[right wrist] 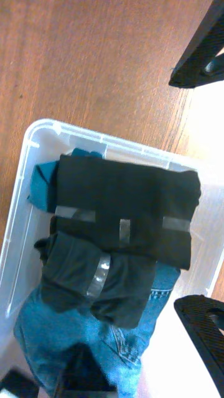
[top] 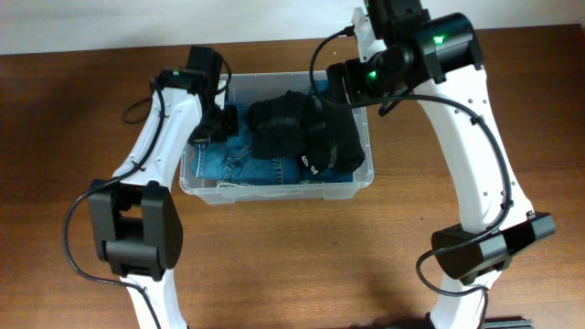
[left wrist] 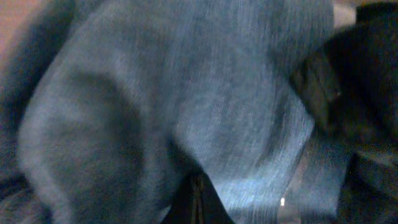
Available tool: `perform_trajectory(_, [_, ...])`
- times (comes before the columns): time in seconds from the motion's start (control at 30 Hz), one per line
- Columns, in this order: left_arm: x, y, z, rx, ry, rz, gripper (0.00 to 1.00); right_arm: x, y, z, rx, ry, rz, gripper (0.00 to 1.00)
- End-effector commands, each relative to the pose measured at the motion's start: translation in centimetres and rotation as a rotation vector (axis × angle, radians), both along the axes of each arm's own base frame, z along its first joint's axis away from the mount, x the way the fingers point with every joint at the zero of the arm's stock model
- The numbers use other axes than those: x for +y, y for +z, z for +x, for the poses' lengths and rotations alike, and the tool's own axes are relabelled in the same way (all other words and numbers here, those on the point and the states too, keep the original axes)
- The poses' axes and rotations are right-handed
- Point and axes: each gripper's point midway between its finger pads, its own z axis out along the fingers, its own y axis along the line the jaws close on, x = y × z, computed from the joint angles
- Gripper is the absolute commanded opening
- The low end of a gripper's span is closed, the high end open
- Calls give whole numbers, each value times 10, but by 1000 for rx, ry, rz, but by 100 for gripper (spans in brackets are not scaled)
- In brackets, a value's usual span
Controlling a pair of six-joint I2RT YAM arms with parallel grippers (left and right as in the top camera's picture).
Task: Pack container
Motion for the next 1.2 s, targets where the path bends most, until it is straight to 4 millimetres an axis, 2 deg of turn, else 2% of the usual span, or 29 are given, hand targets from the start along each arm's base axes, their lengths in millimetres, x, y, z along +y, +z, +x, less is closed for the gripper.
perform_trajectory(0.0, [22,47,25,-99,20,56,1,-13,12,4,-31,-22,-8,98])
perform_trajectory(0.1, [22,89,26,-146,22,47,1,-22,26,-2,-40,-39,-6,98])
perform_trajectory(0.23, [28,131,15,-170,33,44,1,-40,44,-14,-56,-75,-36,98])
perform_trajectory(0.33, [36,151,3,-167,46,46,1,-57,60,-21,-94,-117,-78,98])
perform_trajectory(0.5, [55,179,-9,-197,77,89,1,-74,92,-39,-191,-159,-114,98])
perform_trajectory(0.7, [67,216,-14,-307,104,88,1,-90,139,-75,-328,-193,-109,98])
perform_trajectory(0.83, [90,239,-21,-376,154,190,1,-97,165,-101,-408,-206,-91,98])
perform_trajectory(0.87, [96,243,-22,-386,167,221,9,-98,170,-106,-423,-208,-87,98])
perform_trajectory(0.9, [100,244,-23,-390,176,244,98,-99,174,-110,-434,-209,-83,98])
perform_trajectory(1.0, [102,243,-21,-390,179,254,100,-101,181,-119,-458,-211,-75,98])
perform_trajectory(1.17, [102,243,-21,-390,179,253,100,-101,180,-119,-457,-211,-76,98])
